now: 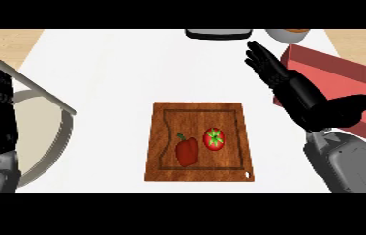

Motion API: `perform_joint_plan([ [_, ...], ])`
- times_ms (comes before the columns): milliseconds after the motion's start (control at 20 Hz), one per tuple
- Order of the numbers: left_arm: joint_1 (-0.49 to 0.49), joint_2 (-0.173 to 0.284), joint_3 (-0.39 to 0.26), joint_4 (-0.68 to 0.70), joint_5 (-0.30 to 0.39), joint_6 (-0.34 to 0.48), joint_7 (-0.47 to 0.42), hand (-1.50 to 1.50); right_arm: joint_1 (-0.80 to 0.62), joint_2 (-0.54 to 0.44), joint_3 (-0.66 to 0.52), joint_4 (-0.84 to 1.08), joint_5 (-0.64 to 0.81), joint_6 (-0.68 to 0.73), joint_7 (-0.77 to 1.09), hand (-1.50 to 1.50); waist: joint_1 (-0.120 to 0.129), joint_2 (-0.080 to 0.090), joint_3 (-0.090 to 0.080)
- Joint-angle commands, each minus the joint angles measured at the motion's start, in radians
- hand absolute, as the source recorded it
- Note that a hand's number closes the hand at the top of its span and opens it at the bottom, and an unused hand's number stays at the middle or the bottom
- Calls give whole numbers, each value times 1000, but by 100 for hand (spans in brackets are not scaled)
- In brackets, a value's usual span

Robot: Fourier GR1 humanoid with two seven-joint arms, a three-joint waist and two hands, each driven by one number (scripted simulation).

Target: Pick the tomato from the cutting board and place it in the cardboard box

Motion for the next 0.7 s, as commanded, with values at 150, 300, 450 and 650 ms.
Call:
perform_joint_plan([
  [150, 31, -36, -195, 7, 11, -187, 4, 0, 137, 60, 136, 48, 166, -82, -20, -150, -37, 28, 11],
  [300, 55, -21, -126, -4, 26, -139, 24, 0, 91, 214, -96, -57, 4, -258, -149, -150, -185, 0, 71],
  [450, 71, -35, -257, -28, 42, -255, 50, 0, 92, -145, 214, 45, 529, -134, -80, -150, -131, 20, 2],
  [650, 30, -49, -310, -16, 57, -306, 107, 0, 156, -181, 350, 28, 819, -269, -168, -150, -107, 12, 10],
])
